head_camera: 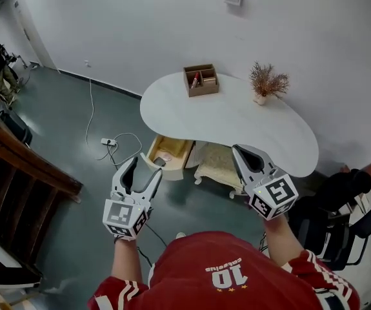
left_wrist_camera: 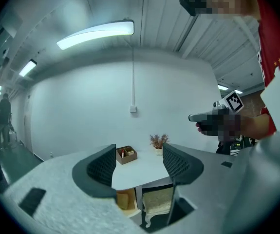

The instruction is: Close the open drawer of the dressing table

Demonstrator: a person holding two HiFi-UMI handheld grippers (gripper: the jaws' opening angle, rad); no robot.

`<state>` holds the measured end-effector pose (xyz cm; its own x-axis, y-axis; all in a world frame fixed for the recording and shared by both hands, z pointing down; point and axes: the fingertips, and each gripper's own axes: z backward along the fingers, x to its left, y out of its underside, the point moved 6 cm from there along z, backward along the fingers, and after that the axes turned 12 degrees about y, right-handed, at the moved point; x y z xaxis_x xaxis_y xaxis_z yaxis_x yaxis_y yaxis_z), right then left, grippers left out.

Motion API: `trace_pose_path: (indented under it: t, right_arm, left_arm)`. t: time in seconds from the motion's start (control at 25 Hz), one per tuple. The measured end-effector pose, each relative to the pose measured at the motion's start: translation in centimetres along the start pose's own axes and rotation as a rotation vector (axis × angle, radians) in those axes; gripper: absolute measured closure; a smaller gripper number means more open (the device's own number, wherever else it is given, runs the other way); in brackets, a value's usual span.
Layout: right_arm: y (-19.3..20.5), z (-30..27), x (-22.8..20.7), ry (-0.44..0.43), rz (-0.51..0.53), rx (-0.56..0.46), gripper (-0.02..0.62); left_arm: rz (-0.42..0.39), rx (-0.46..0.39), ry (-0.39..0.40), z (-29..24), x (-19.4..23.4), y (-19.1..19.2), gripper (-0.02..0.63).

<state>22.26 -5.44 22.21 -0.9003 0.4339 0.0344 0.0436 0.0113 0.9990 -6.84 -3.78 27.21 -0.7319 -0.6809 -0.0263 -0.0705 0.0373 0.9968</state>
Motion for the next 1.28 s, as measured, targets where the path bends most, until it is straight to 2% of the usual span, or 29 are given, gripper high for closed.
trace_pose_path:
  t: [0.24,0.44,0.8,0.96,1.08,1.2,1.28]
  right_arm:
    - [1.4,-2.8,2.2,0.01,-0.011,0.052,0.591]
    - [3.2,-4.8,4.4,0.026,-0.008,0.088,0.591]
    - [9.3,-7.6,5.9,0.014,-0.032,0.206,0.591]
    - [11.2,-9.0,5.7,-0.011,-0.052,0.234,0.591]
    - [12.3,-10.9,5.2,-0.055,-0.047,0.242,0.591]
    - [13.4,-13.0,4.4,-0.102,-0.031,0.25,0.591]
    - [14.1,-14.6,4.0,-0.131,-0.02,0.261,0.591]
  left_arm:
    - [0.109,0.008,0.038,-0.2,2.9,4.0,0.319]
    - [0.131,0.028,0.064,0.2,5.3,7.1,0.319]
    - [0.225,0.061,-0.021,0.6,7.1,14.1,0.319]
    - [0.227,0.076,-0.036,0.1,7.2,15.8,0.319]
    - [0.196,0.081,-0.058,-0.5,7.8,17.2,0.319]
    - [0.147,0.112,-0.089,-1.8,8.4,19.8,0.32]
    - [0.141,0.144,-0.118,-2.5,8.8,22.4,0.327]
